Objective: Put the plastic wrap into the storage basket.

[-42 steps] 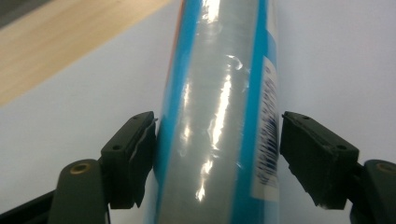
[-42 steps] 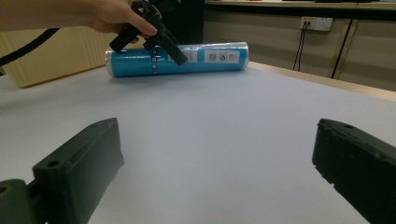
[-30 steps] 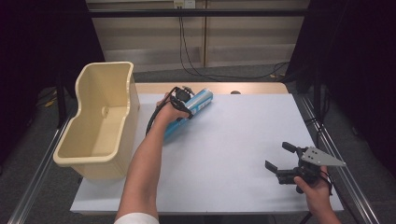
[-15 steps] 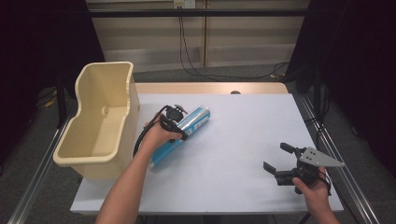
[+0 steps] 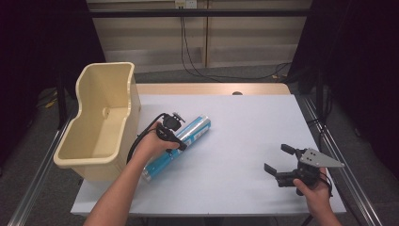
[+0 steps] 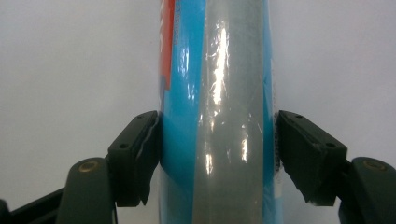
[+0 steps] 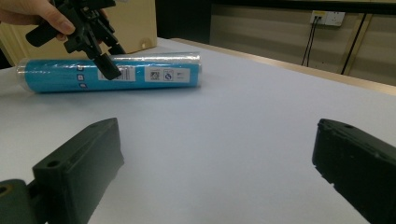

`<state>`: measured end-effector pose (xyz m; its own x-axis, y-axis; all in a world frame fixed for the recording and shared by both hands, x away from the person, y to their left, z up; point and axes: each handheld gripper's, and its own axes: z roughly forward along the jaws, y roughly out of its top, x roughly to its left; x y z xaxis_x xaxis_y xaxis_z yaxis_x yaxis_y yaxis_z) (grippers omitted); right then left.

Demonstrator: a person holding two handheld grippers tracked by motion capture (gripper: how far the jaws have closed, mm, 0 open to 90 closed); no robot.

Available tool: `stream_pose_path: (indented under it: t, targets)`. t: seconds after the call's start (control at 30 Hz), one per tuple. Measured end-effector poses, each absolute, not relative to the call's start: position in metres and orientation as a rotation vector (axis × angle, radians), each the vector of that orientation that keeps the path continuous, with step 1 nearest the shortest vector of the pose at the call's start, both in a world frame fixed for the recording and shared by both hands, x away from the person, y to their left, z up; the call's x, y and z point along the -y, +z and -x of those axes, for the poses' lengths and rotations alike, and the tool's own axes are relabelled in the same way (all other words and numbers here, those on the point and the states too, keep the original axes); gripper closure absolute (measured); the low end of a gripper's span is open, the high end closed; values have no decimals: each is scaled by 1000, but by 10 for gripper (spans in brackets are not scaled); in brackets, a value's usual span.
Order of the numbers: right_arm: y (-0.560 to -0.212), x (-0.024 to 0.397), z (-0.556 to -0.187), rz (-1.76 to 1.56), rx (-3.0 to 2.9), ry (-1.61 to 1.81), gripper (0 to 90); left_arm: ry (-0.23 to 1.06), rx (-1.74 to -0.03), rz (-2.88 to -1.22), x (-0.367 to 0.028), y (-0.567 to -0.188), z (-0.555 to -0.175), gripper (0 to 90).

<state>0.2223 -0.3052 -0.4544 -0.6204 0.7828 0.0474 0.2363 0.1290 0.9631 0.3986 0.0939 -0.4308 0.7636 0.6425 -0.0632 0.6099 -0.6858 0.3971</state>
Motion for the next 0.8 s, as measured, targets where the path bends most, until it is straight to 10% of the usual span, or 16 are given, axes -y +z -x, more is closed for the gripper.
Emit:
stream_pose_path:
  t: [0.8]
  targets:
    - [-454, 309, -222, -989, -1920, 1519, 11, -20, -1074, -2694, -70, -427, -417, 322]
